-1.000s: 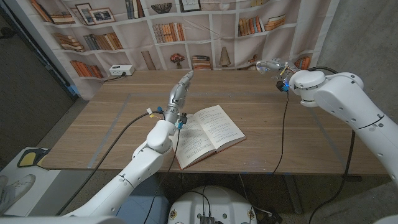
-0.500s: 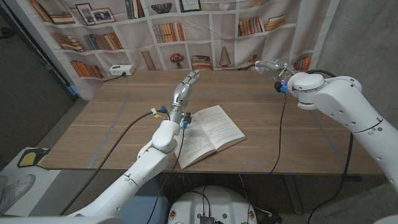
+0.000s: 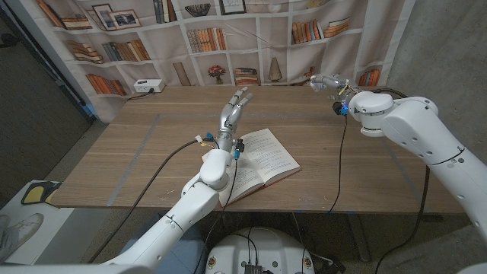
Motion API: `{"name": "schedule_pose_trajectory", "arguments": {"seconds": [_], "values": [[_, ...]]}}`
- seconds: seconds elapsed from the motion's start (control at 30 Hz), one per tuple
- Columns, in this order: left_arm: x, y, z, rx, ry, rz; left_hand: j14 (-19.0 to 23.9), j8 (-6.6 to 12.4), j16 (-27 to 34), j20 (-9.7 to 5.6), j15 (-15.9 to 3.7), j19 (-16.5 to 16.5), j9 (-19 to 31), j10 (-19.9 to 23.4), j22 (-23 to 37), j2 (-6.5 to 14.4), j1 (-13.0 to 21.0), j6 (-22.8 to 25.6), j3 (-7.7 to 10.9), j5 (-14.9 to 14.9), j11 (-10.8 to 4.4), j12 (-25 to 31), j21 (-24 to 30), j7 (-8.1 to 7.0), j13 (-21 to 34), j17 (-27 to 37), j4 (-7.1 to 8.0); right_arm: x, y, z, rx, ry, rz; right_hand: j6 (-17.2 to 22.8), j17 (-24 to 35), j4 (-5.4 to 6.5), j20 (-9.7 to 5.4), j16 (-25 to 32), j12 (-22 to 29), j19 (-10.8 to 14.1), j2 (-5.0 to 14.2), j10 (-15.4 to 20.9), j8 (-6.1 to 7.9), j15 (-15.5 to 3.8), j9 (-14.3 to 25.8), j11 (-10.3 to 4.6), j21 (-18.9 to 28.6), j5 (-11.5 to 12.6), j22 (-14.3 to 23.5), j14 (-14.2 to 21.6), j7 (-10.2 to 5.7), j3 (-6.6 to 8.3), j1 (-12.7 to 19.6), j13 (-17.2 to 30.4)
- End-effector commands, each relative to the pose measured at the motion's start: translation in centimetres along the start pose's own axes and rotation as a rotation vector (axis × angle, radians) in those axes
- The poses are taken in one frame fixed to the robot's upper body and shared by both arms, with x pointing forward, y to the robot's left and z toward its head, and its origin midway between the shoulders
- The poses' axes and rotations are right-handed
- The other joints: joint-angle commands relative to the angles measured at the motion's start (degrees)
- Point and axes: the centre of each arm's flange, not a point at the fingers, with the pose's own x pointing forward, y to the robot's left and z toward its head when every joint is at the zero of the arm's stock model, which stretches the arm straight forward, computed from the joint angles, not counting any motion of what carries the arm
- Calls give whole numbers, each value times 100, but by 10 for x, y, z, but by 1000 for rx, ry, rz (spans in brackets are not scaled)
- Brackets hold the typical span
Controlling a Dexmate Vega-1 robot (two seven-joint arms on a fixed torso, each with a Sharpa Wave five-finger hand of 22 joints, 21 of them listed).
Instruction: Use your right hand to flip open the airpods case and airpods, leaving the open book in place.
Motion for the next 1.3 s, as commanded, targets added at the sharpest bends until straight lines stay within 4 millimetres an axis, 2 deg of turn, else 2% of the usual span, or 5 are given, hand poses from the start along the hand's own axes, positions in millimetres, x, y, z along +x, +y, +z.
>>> {"name": "schedule_pose_trajectory", "arguments": {"seconds": [0.03,0.2,0.37,0.6,1.3], "values": [[-2,-22,-3,56,8,71,-25,-6,38,1,-16,49,17,-46,10,-40,112,3,-27,26,-15,22,33,7,28,17,0,4,8,-3,9,-1,12,31,7,8,30,-7,36,57,53,307,-26,-10,1,-305,-3,25,12,49,-11,-21,9,22],[-2,-29,-7,88,21,76,-17,34,42,20,-11,76,24,-46,12,-88,209,118,-49,30,-11,28,39,40,30,18,17,4,12,-4,26,1,13,35,6,6,30,-10,41,60,48,314,-28,-11,0,-310,-2,30,12,47,-10,-27,14,22],[-1,-33,-7,130,25,101,-40,-104,35,88,60,112,46,-202,15,-131,458,-275,-76,29,68,-13,40,129,33,21,42,5,19,-5,28,1,26,47,5,4,31,-9,50,63,41,327,-28,-6,0,-310,-3,36,13,57,4,-35,19,23],[-2,-43,1,234,-10,164,-60,40,34,119,99,139,80,-288,16,-85,692,40,-75,24,100,-18,39,230,36,22,65,5,28,-9,35,6,49,67,5,3,33,-15,53,66,34,335,-27,2,0,-299,-3,45,13,52,14,-47,26,15],[-6,-64,-11,215,-4,283,-4,177,55,87,103,232,112,-209,17,-123,814,471,-199,7,87,41,53,296,37,23,121,5,41,-11,34,18,53,84,5,6,36,-27,55,62,22,310,-39,-5,0,-314,-9,72,13,37,9,-79,44,14]]}}
